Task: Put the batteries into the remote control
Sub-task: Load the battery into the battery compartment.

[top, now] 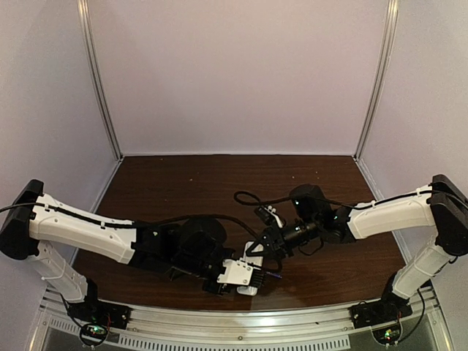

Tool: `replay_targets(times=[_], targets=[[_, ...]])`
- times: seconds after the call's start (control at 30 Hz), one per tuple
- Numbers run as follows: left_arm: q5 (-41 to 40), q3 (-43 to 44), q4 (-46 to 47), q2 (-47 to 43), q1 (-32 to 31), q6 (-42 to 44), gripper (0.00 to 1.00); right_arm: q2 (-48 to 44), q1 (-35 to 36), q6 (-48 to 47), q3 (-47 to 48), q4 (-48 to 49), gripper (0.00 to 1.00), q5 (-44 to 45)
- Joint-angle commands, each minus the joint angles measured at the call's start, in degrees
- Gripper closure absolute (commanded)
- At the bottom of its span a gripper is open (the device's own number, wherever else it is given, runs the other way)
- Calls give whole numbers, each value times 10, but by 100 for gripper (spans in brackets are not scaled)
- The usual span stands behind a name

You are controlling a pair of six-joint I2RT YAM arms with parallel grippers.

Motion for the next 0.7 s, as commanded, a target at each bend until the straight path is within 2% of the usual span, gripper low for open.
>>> replay_targets(times=[0.0,0.4,0.67], targets=[[-26,-7,-5,11,16,-10,89,-12,19,36,12,70,100,-48],[-5,-34,12,-6,31,-1,94,-38,32,111,-6,196,100,-99],[32,-54,39,-23,46,4,97,-50,49,137,-2,244,100,-125]])
